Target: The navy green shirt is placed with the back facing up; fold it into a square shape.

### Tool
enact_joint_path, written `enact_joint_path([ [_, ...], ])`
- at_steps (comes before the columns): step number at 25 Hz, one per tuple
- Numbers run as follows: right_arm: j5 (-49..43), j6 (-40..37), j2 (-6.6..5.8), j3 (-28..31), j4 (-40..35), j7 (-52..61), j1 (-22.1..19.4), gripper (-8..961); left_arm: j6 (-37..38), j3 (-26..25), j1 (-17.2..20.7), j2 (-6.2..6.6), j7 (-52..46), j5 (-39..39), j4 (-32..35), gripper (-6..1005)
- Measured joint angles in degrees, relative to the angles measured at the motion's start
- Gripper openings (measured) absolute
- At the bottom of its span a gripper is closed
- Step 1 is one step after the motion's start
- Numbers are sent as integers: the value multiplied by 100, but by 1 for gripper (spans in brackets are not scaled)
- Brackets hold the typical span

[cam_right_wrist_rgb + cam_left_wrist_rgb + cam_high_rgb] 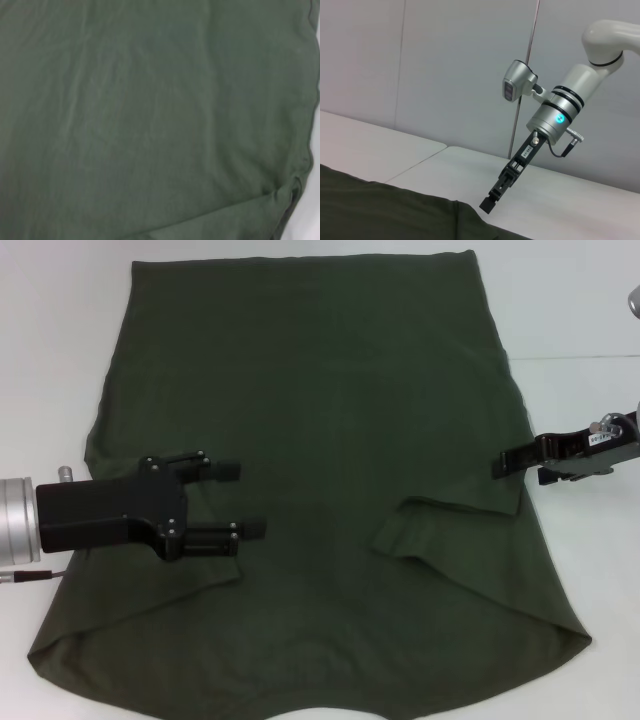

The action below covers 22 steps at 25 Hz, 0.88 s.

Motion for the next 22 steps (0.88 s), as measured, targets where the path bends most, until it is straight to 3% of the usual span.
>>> enact_joint_path([
  [16, 108, 443, 202, 33, 75, -81, -44, 845, -5, 46, -14, -10, 2, 13, -3, 861],
  [22, 228, 475, 222, 23, 88, -122, -62, 846, -5, 50, -14, -16, 2, 12, -3, 860],
])
